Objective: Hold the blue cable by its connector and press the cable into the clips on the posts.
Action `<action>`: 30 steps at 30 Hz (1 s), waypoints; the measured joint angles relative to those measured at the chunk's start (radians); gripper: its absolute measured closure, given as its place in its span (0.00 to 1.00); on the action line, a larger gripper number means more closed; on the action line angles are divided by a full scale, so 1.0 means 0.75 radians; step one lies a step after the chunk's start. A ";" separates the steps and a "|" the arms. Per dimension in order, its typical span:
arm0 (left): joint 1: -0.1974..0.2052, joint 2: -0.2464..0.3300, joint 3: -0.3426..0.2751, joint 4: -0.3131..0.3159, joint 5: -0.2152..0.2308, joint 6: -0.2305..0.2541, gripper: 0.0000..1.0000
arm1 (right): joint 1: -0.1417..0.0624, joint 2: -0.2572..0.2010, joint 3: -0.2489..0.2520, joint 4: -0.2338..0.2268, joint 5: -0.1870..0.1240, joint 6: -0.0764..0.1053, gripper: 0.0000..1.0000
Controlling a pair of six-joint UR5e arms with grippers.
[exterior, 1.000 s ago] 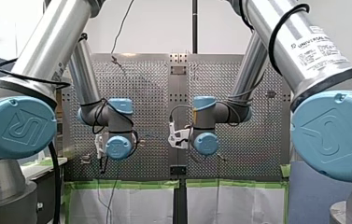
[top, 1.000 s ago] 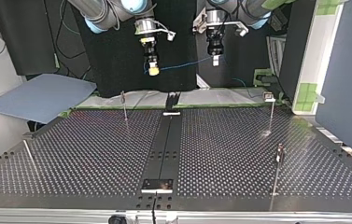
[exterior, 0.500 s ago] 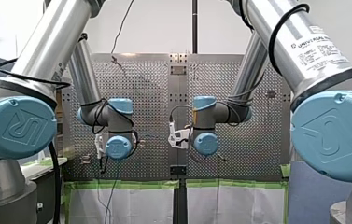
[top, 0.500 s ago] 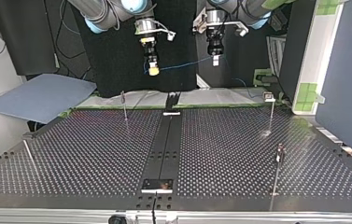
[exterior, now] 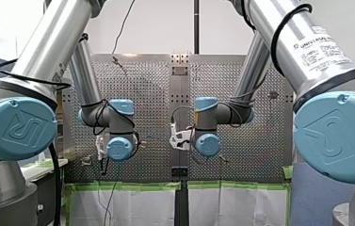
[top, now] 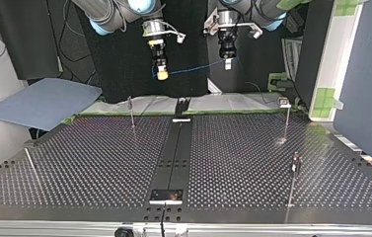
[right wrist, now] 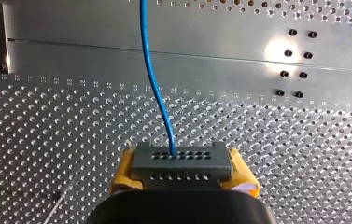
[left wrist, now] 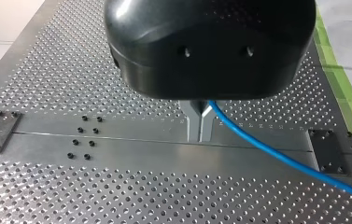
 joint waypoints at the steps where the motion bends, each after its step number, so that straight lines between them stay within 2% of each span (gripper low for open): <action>1: 0.000 0.000 0.000 0.000 0.000 0.000 1.00 | 0.000 0.000 0.000 0.000 0.000 0.000 1.00; 13: 0.008 -0.020 -0.011 0.004 0.004 0.006 1.00 | 0.000 0.000 0.000 0.000 0.000 -0.001 1.00; 26: 0.010 -0.184 -0.016 0.006 0.006 0.008 1.00 | 0.000 0.000 0.000 0.000 0.000 -0.002 1.00; 30: 0.010 -0.202 -0.016 0.006 0.006 0.008 1.00 | 0.000 0.000 0.000 0.000 0.000 -0.002 1.00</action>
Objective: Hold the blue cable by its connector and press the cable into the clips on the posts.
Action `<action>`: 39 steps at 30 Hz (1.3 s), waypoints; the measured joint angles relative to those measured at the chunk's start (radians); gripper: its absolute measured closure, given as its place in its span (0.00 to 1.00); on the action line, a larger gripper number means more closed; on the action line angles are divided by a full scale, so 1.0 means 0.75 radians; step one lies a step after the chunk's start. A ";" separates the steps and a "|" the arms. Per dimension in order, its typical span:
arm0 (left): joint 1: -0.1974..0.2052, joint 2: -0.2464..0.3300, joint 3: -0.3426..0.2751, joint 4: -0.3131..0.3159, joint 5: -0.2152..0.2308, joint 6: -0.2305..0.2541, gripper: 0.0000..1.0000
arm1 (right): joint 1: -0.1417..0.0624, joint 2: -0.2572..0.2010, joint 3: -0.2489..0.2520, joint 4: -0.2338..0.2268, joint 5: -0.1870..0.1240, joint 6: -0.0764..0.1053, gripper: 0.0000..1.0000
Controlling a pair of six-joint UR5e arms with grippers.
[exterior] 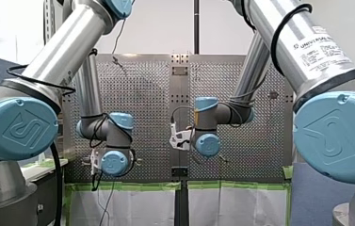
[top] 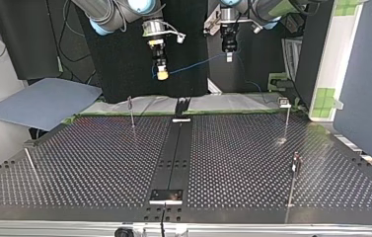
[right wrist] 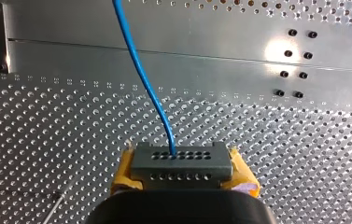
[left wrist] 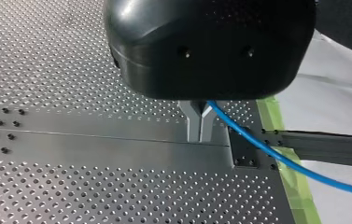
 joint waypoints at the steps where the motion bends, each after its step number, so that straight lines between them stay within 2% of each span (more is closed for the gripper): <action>1: 0.000 -0.001 0.000 0.000 0.000 0.000 1.00 | 0.000 0.000 0.000 0.000 0.000 0.000 1.00; 5: 0.000 -0.004 0.000 0.000 0.000 0.000 1.00 | -0.002 0.002 -0.002 -0.002 0.002 -0.002 1.00; 10: 0.000 -0.004 0.000 0.000 0.000 0.000 1.00 | -0.018 0.039 -0.021 -0.038 0.031 -0.020 1.00; 15: 0.000 -0.004 0.000 0.000 0.000 0.000 1.00 | -0.022 0.098 -0.026 -0.060 0.042 -0.024 1.00; 31: -0.004 0.000 0.004 -0.004 -0.004 0.005 1.00 | -0.023 0.301 -0.028 -0.062 0.042 -0.024 1.00; 34: -0.025 0.021 0.025 -0.025 -0.025 0.025 1.00 | -0.024 0.290 -0.043 -0.041 0.039 -0.002 1.00; 39: -0.082 0.078 0.080 -0.083 -0.082 0.056 1.00 | -0.017 0.235 -0.056 0.018 0.052 0.043 1.00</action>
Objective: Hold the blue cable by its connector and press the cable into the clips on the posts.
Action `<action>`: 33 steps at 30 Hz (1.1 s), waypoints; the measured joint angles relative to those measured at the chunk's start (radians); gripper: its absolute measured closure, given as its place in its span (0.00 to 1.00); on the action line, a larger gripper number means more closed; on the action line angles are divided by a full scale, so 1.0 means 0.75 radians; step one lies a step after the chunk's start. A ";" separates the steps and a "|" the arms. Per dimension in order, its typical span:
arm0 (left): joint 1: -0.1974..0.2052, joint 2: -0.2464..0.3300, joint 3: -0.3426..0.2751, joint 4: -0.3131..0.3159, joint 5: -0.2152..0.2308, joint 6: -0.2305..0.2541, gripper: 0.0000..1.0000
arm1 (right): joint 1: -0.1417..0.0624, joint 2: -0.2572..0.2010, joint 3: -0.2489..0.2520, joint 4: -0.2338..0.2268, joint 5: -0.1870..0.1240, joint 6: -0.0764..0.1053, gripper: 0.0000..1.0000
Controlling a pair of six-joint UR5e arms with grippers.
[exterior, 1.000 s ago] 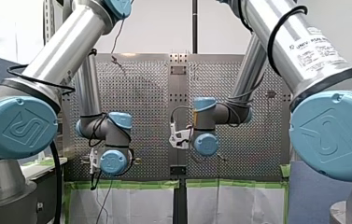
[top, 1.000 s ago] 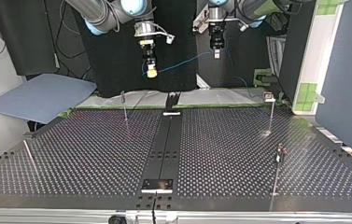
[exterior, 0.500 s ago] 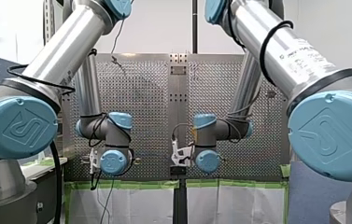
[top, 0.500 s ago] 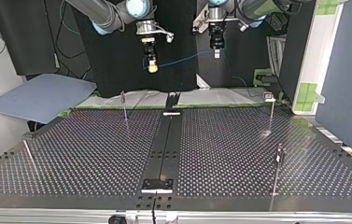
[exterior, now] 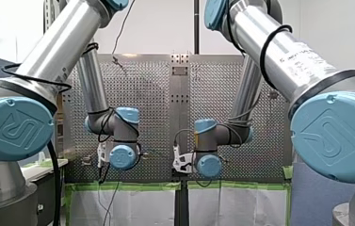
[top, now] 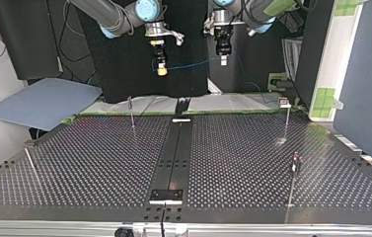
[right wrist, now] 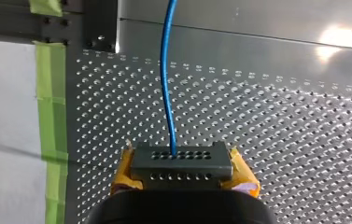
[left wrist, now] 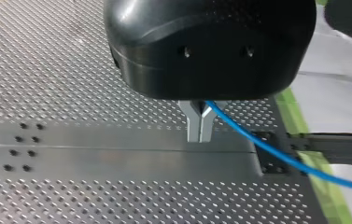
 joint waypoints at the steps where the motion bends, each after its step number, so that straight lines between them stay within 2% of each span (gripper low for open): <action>1: -0.010 0.009 0.007 -0.009 -0.009 0.003 1.00 | 0.002 -0.011 0.000 0.011 -0.003 0.008 1.00; 5: -0.052 0.061 0.021 -0.061 -0.058 -0.003 1.00 | 0.000 -0.062 -0.002 0.063 -0.037 0.056 1.00; 8: -0.056 0.102 0.024 -0.101 -0.096 -0.028 1.00 | -0.009 -0.102 -0.007 0.103 -0.075 0.091 1.00; 11: -0.048 0.139 0.032 -0.139 -0.130 -0.060 1.00 | -0.018 -0.144 -0.026 0.144 -0.112 0.106 1.00; 16: -0.028 0.204 0.052 -0.204 -0.149 -0.086 1.00 | -0.028 -0.209 -0.080 0.209 -0.154 0.112 1.00; 25: 0.022 0.321 0.102 -0.320 -0.154 -0.092 1.00 | -0.048 -0.329 -0.199 0.330 -0.267 0.112 1.00; 33: 0.074 0.426 0.182 -0.426 -0.160 -0.091 1.00 | -0.056 -0.432 -0.301 0.432 -0.369 0.107 1.00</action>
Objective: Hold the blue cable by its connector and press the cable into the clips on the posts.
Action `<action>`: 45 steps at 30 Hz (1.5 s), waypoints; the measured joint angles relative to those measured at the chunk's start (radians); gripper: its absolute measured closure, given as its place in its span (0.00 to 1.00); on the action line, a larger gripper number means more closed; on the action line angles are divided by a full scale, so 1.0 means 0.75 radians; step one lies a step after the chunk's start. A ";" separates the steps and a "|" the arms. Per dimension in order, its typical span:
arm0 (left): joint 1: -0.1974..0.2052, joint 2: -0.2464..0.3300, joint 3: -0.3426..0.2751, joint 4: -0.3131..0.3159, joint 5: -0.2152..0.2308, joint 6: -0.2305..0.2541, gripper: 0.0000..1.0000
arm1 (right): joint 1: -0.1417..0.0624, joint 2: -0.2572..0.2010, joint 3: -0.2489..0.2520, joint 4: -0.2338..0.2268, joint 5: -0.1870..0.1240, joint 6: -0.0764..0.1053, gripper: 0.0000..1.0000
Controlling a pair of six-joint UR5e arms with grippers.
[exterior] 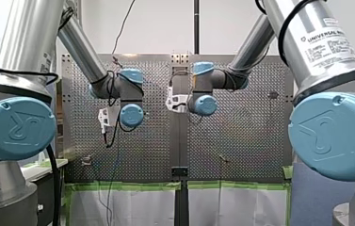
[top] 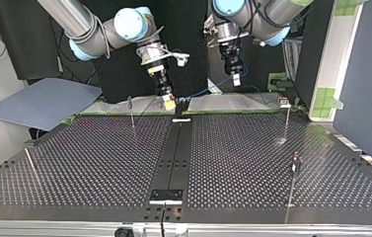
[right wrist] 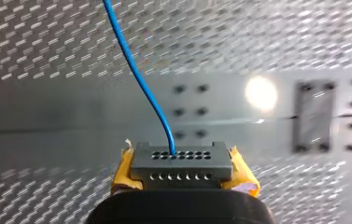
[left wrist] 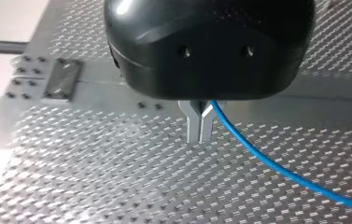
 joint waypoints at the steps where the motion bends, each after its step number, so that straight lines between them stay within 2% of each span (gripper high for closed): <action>1: 0.005 0.012 0.011 -0.012 0.000 -0.001 1.00 | 0.000 -0.012 -0.012 0.012 -0.009 0.000 1.00; 6: 0.033 0.073 0.065 -0.073 0.001 -0.010 1.00 | -0.003 -0.080 -0.051 0.080 -0.033 0.000 1.00; 12: 0.048 0.144 0.093 -0.132 0.002 -0.019 1.00 | -0.009 -0.154 -0.075 0.154 -0.064 0.005 1.00; 18: 0.094 0.217 0.148 -0.199 -0.018 -0.030 1.00 | -0.016 -0.220 -0.089 0.237 -0.083 0.006 1.00; 21: 0.121 0.254 0.165 -0.235 -0.020 -0.027 1.00 | -0.017 -0.225 -0.091 0.277 -0.085 0.006 1.00; 24: 0.160 0.296 0.178 -0.277 0.008 -0.021 1.00 | -0.018 -0.224 -0.091 0.308 -0.086 0.007 1.00; 31: 0.253 0.390 0.192 -0.363 0.097 -0.018 1.00 | -0.017 -0.194 -0.099 0.315 -0.111 0.008 1.00; 35: 0.301 0.416 0.197 -0.390 0.145 -0.014 1.00 | -0.010 -0.162 -0.131 0.312 -0.130 0.009 1.00; 41: 0.368 0.427 0.217 -0.408 0.211 -0.018 1.00 | -0.002 -0.152 -0.204 0.327 -0.157 0.018 1.00; 45: 0.391 0.426 0.237 -0.420 0.227 -0.019 1.00 | 0.005 -0.152 -0.250 0.348 -0.170 0.021 1.00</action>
